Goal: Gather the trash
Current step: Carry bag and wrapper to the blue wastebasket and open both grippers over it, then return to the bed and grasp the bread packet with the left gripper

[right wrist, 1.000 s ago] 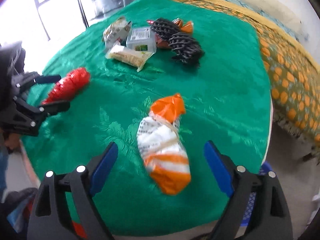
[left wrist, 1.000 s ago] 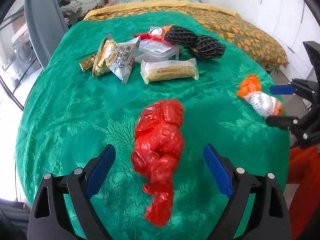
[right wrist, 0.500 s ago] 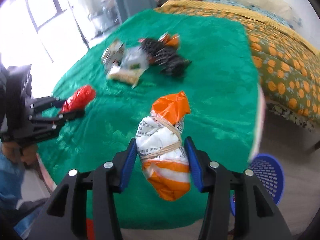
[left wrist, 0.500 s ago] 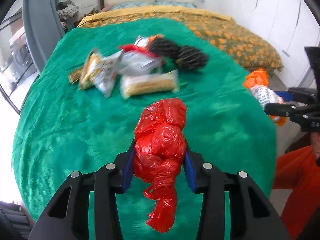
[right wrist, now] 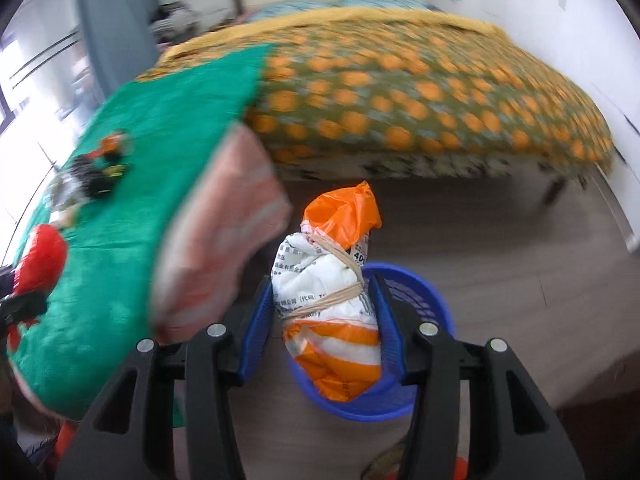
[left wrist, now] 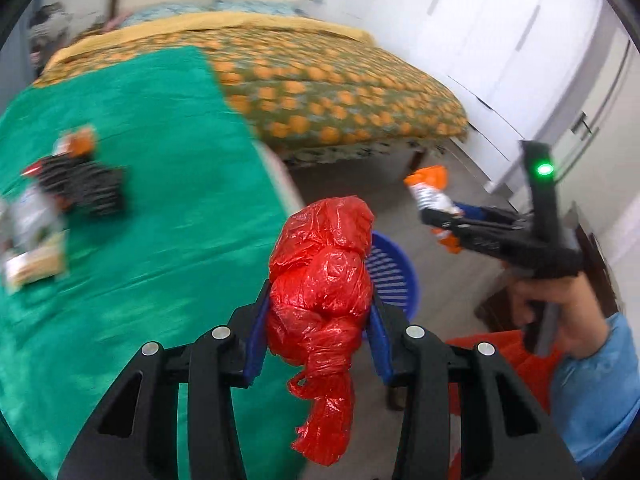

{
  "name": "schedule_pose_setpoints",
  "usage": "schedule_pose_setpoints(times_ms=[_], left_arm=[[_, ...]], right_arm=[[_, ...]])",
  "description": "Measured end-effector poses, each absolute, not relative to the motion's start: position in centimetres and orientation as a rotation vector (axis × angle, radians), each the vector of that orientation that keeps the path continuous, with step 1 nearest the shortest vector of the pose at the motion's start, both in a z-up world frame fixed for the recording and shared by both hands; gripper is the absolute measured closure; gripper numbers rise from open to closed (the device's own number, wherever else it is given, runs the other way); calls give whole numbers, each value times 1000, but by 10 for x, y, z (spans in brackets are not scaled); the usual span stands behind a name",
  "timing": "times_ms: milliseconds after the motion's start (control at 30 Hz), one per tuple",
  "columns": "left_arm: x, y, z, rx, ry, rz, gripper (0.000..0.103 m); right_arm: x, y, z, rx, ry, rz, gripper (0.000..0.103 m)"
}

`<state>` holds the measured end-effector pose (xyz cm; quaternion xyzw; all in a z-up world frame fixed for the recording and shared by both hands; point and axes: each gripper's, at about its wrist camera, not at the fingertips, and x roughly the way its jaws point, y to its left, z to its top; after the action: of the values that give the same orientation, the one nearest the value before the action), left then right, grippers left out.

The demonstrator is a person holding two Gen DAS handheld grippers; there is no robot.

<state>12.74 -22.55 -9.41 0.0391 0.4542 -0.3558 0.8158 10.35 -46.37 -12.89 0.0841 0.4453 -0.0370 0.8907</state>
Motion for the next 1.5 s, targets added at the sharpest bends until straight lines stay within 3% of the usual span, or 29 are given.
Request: schedule_pose_setpoints(times_ms=[233, 533, 600, 633, 767, 900, 1033, 1167, 1500], left_arm=[[138, -338, -149, 116, 1068, -811, 61], [159, -404, -209, 146, 1135, -799, 59], [166, -412, -222, 145, 1133, -794, 49], [170, -415, -225, 146, 1133, -790, 38], [179, -421, -225, 146, 1128, -755, 34], [165, -400, -183, 111, 1020, -781, 21], [143, -366, -133, 98, 893, -799, 10], [125, -310, -115, 102, 845, -751, 7], [114, -150, -132, 202, 866, -421, 7]], right_arm=[[101, -521, -156, 254, 973, -141, 55], [109, -559, -177, 350, 1007, -140, 54], [111, -564, -182, 365, 1009, -151, 37], [110, -569, -183, 377, 1002, -170, 25], [105, -579, -170, 419, 948, -183, 25], [97, -577, -140, 375, 842, -224, 24], [88, -554, -108, 254, 706, -275, 15], [88, -525, -101, 180, 662, -258, 14], [90, -384, -118, -100, 657, -30, 14]])
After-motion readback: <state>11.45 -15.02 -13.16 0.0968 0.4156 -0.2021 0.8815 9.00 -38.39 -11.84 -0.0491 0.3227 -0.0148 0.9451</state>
